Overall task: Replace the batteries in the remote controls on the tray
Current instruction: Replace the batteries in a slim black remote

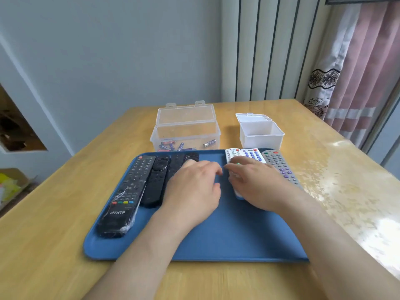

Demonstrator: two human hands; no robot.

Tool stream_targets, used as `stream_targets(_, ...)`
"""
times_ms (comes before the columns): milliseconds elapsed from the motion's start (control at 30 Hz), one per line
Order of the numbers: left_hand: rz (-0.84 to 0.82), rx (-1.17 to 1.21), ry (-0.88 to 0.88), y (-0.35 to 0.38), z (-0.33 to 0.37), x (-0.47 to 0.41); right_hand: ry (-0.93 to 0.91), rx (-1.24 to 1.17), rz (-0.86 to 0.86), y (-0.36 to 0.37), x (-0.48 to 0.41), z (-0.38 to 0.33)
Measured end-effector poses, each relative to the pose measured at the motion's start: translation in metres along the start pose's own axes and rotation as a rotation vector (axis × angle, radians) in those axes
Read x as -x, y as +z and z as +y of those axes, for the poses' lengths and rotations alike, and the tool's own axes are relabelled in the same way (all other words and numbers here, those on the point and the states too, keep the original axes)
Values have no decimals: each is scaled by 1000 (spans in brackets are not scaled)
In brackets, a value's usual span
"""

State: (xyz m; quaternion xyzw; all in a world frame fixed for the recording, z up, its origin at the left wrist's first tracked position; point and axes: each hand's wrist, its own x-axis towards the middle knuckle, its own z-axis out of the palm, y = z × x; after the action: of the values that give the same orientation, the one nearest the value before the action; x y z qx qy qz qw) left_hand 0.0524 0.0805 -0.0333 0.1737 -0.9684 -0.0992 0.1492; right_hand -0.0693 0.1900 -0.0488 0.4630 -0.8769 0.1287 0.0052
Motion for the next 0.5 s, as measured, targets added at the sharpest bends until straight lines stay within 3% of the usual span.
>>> stream_targets(133,-114,-423,-117,-6,-12,1,50,64,14,0,0,-7)
stream_targets(433,32,-319,-63,3,6,3,32,140,74,5,2,-12)
stream_targets(500,78,-113,-148,0,-3,-2,-10,40,203,4,4,-15)
